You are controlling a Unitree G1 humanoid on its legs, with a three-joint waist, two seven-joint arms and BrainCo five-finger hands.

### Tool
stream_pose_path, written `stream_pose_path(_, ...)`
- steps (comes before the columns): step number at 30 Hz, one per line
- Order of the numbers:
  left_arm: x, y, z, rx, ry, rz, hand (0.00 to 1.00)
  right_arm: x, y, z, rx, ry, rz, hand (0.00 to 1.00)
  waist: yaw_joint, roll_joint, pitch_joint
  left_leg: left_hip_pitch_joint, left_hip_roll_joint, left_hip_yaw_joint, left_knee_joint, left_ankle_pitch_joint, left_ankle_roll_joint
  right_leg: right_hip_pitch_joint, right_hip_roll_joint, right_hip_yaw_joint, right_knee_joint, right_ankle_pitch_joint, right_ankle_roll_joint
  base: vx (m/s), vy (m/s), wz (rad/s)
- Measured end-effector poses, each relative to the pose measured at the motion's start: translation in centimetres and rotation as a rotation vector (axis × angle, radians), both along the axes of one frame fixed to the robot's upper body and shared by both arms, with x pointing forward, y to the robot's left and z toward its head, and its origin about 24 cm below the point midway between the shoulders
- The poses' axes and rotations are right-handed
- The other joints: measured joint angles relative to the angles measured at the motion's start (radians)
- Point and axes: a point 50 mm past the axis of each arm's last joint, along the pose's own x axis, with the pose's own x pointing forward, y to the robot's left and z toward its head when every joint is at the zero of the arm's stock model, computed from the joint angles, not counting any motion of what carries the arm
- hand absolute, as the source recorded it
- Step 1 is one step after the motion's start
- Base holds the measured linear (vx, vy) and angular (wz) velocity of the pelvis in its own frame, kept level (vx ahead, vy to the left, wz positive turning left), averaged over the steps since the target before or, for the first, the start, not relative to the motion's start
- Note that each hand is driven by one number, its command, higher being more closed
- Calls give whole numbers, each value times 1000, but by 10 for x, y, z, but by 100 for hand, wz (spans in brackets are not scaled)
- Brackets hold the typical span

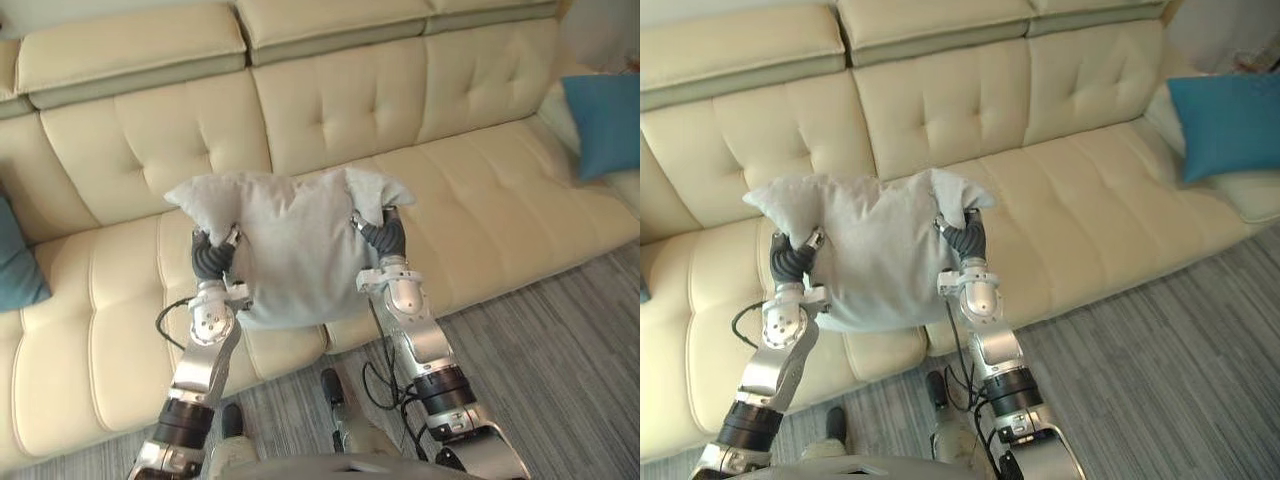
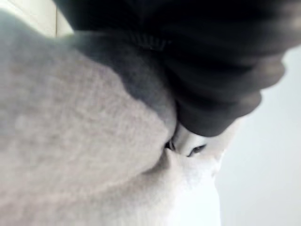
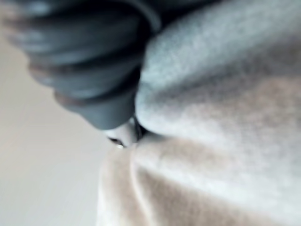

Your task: Pick up cushions and gather them together orderly.

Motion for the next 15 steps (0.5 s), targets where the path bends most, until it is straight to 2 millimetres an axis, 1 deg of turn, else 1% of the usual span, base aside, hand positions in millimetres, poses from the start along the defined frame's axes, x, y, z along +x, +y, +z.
stream_pose_path(1,5,0,4,5,-11,5,100,3,1,5,0,-13,-5,100,3,4,7,-6,1,-6,0,4,-1,-1,0,-9,1,1,0,-111,-32,35)
stream_pose_path(2,16,-2,17,17,-45,18,100,10,3,18,-3,-50,-23,100,11,10,16,-27,4,-23,1,16,-3,-15,1,-25,9,1,-1,-103,-17,38)
stream_pose_path(3,23,-3,29,15,-81,30,100,14,3,31,-18,-97,-42,100,17,16,27,-49,4,-38,2,24,-3,-29,0,-43,14,1,-1,-87,-12,40)
stream_pose_path(4,26,-5,36,14,-101,31,100,16,3,38,-29,-122,-51,100,20,19,36,-57,4,-48,2,29,-3,-33,0,-51,17,1,-1,-87,-11,41)
stream_pose_path(5,31,-7,49,9,-144,37,100,20,3,53,-32,-171,-68,100,25,22,58,-74,4,-62,2,39,-3,-43,-1,-69,25,0,-3,-146,-19,45)
stream_pose_path(6,37,-8,69,6,-206,50,100,24,4,75,-43,-246,-89,100,31,23,74,-117,3,-86,2,53,2,-87,-1,-91,54,-10,-9,-146,-19,45)
stream_pose_path(7,39,-9,75,7,-224,53,100,24,4,81,-45,-267,-96,100,31,23,77,-133,3,-93,1,57,7,-103,-2,-99,64,-13,-11,-168,-18,43)
stream_pose_path(8,42,-9,87,4,-257,61,100,26,4,94,-35,-305,-115,100,36,24,85,-161,1,-108,0,63,17,-136,-4,-115,92,-21,-11,-146,-25,49)
stream_pose_path(9,50,-13,102,9,-288,63,100,27,1,110,-12,-351,-138,100,43,24,106,-190,-4,-115,-5,81,41,-183,-8,-135,157,-48,-10,-198,-19,58)
stream_pose_path(10,55,-15,111,11,-307,65,100,27,1,120,1,-380,-151,100,41,24,121,-204,-10,-116,-13,92,57,-216,-24,-151,208,-72,-9,-133,-13,57)
stream_pose_path(11,58,-17,116,11,-315,65,100,28,0,125,11,-393,-161,100,40,24,124,-216,-15,-115,-19,101,69,-238,-30,-159,238,-85,-6,-120,-26,61)
stream_pose_path(12,62,-19,130,18,-348,61,100,28,-3,138,32,-431,-183,100,38,25,133,-241,-27,-112,-36,117,94,-291,-47,-173,308,-119,-3,-103,-54,67)
stream_pose_path(13,64,-22,145,17,-385,54,100,27,-4,153,45,-475,-199,100,35,24,155,-249,-39,-106,-58,129,110,-327,-67,-181,359,-142,-1,-125,-64,62)
stream_pose_path(14,65,-23,151,14,-399,53,100,26,-5,159,51,-493,-206,100,35,25,159,-257,-43,-102,-69,132,115,-345,-75,-185,377,-151,-2,-94,-58,52)
stream_pose_path(15,65,-26,167,11,-443,51,100,24,-5,176,75,-543,-218,100,36,25,165,-284,-50,-89,-91,133,116,-393,-91,-192,411,-164,-1,-94,-65,39)
